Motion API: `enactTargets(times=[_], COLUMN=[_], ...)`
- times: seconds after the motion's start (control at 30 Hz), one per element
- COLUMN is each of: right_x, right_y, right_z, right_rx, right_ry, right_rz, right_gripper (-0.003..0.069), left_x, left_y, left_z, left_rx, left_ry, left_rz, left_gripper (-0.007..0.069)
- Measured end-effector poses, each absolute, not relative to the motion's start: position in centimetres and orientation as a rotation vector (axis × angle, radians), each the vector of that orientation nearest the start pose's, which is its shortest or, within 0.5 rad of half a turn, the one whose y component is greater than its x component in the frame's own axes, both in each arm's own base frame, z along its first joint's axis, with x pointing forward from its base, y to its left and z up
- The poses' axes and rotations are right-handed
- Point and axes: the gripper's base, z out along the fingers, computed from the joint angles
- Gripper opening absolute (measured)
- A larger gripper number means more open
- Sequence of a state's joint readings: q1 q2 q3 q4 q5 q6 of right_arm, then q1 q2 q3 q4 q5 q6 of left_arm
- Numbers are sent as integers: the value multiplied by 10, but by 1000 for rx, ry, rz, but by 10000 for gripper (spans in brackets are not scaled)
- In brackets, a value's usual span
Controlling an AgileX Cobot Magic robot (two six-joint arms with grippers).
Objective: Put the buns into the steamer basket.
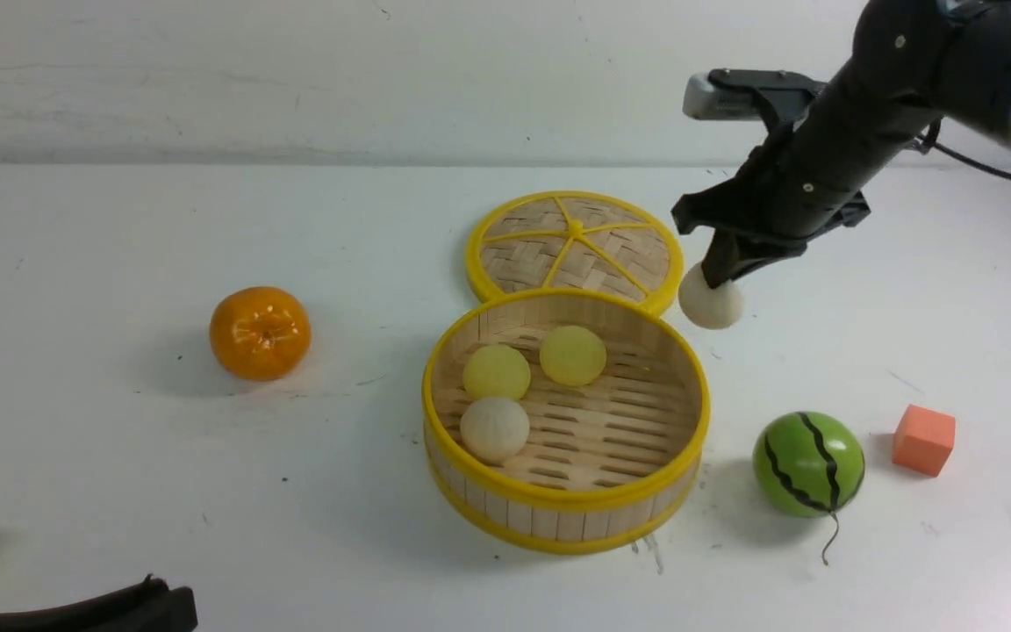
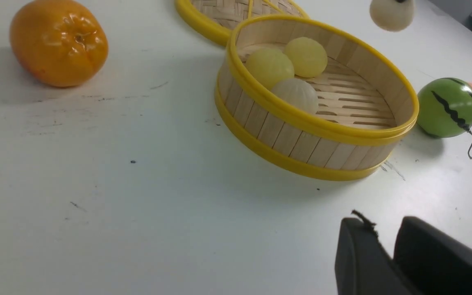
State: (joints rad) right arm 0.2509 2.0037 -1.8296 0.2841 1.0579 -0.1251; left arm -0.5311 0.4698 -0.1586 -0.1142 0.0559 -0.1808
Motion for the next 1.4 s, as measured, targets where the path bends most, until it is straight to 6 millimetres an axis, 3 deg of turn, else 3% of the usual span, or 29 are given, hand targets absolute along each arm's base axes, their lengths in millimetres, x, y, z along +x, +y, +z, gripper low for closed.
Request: enactTargets(times=[0.23, 0.47, 0.53, 0.63, 0.7, 0.8, 0.9, 0.93, 1.0, 1.03, 1.07, 1.1, 1.23, 1.4], right_x=[386, 381, 383, 384, 384, 374, 360, 345, 331, 308, 305, 283, 234, 191], right_y=[170, 195, 198, 199, 199, 196, 190, 184, 177, 168, 168, 159, 141, 119], right_z=[252, 223, 213, 213, 216, 241, 271, 296, 312, 332, 333, 339, 343, 336], right_rx=[-476, -500, -501, -494, -482, -465, -461, -456, -451, -449, -442, -427, -350, -294], right_ry=[2737, 2694, 2699, 2685, 2680, 2684, 2670, 2659, 2655, 2627, 2626, 2625, 2610, 2598], right_rz=[485, 481, 477, 477, 481, 507, 525, 534, 534, 531, 532, 515, 534, 544], right_gripper=[10, 40, 88, 159, 252, 410, 444, 442, 423, 381, 367, 307, 148, 16], left_x=[88, 88, 88, 88, 88, 88, 88, 88, 88, 88, 88, 88, 88, 88], left_y=[-52, -52, -52, -52, -52, -52, -52, -52, -52, -52, -52, -52, -52, -52], left_z=[226, 226, 226, 226, 226, 226, 226, 226, 226, 226, 226, 226, 226, 226], left_rx=[227, 227, 227, 227, 227, 227, 227, 227, 227, 227, 227, 227, 227, 227], left_ry=[1877, 1877, 1877, 1877, 1877, 1877, 1877, 1877, 1877, 1877, 1877, 1877, 1877, 1877], left_rz=[-577, -577, -577, -577, -577, -577, -577, -577, -577, -577, -577, -577, -577, -577], left_gripper=[139, 145, 147, 151, 155, 158, 162, 164, 165, 164, 164, 164, 166, 176])
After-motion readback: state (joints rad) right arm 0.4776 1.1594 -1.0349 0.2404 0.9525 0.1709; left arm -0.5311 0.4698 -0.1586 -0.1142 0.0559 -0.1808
